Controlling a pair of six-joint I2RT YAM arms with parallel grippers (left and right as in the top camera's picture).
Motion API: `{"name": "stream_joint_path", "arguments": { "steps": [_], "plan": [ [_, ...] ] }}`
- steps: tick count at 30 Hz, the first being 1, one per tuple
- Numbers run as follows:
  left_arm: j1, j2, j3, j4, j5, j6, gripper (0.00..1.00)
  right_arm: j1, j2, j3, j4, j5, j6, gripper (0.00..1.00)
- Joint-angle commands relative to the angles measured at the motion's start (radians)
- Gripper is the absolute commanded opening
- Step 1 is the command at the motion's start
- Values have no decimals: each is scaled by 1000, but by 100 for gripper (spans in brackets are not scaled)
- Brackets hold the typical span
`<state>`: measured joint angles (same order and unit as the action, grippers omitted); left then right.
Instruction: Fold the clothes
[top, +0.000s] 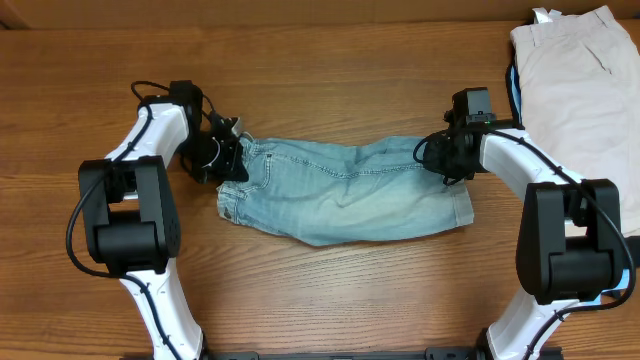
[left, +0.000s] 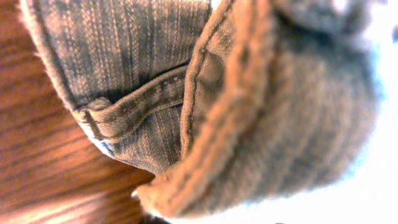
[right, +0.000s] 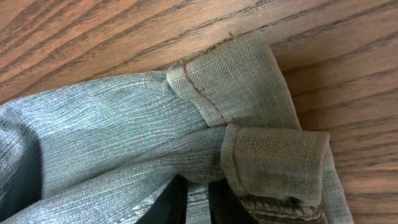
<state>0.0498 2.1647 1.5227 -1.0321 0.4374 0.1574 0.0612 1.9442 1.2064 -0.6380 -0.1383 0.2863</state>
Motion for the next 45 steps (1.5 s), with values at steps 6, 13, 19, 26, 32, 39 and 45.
{"name": "stream_joint_path", "arguments": {
  "steps": [6, 13, 19, 26, 32, 39, 45],
  "plan": [
    [53, 38, 237, -221, -46, -21, 4, 3, -62, -22, -26, -228, -6, 16],
    [62, 38, 384, -383, -98, -91, 4, 3, -198, -19, -21, -390, -2, 17],
    [62, 38, 505, -478, -98, -115, 4, 3, -192, -31, -42, -352, -3, 16],
    [62, 38, 658, -537, -192, -177, 4, 3, -162, -66, -48, -307, -3, 12],
    [62, 38, 737, -586, -235, -180, 4, 3, -158, -104, -11, -292, -3, 11],
    [41, 38, 783, -608, -236, -175, 4, 3, -135, -140, 64, -258, -3, 9],
    [-12, 38, 819, -625, -232, -177, 4, 3, -63, -160, 114, -254, -7, 8]
  ]
}}
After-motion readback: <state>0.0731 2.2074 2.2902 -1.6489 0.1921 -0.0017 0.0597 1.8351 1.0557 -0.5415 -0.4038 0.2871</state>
